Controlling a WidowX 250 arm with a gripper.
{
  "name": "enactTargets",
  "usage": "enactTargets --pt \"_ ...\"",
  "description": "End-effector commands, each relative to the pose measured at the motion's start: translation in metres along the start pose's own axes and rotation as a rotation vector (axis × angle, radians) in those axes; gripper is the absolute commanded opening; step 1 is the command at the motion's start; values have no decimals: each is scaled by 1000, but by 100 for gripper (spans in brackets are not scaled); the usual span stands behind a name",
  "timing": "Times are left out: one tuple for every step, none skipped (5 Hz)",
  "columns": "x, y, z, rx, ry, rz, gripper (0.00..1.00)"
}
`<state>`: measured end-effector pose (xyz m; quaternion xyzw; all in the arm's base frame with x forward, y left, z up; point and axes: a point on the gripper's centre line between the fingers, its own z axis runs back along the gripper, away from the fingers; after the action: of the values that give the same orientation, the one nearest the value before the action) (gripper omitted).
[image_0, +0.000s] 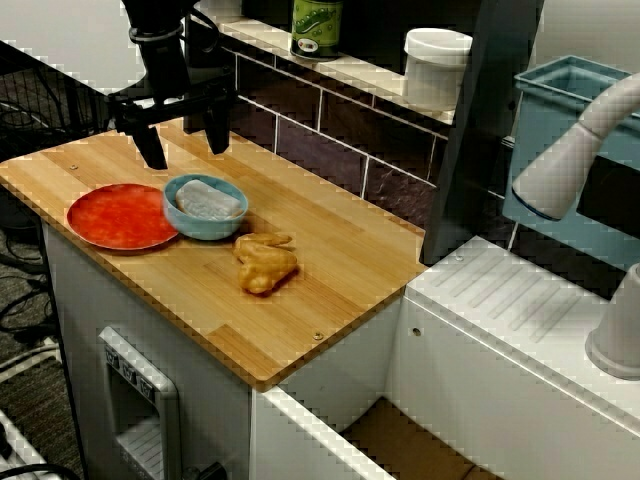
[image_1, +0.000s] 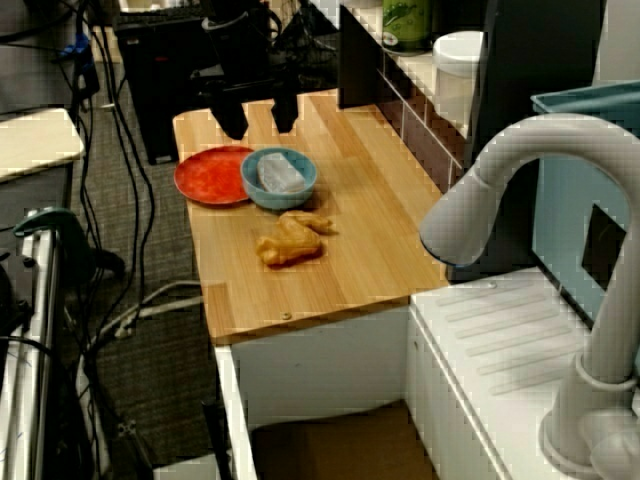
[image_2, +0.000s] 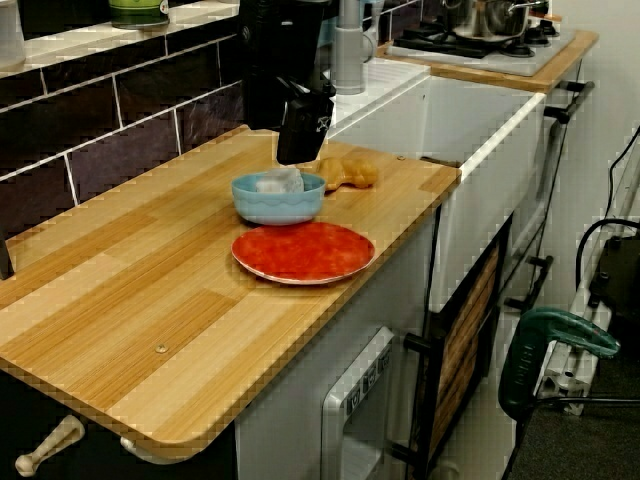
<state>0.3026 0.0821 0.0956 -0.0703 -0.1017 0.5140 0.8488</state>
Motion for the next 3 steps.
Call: enactTargets --pt "0 0 0 0 0 0 100" --pt "-5 -7 -2 76 -59 60 100" --pt "-15 -15 4 106 -106 66 100"
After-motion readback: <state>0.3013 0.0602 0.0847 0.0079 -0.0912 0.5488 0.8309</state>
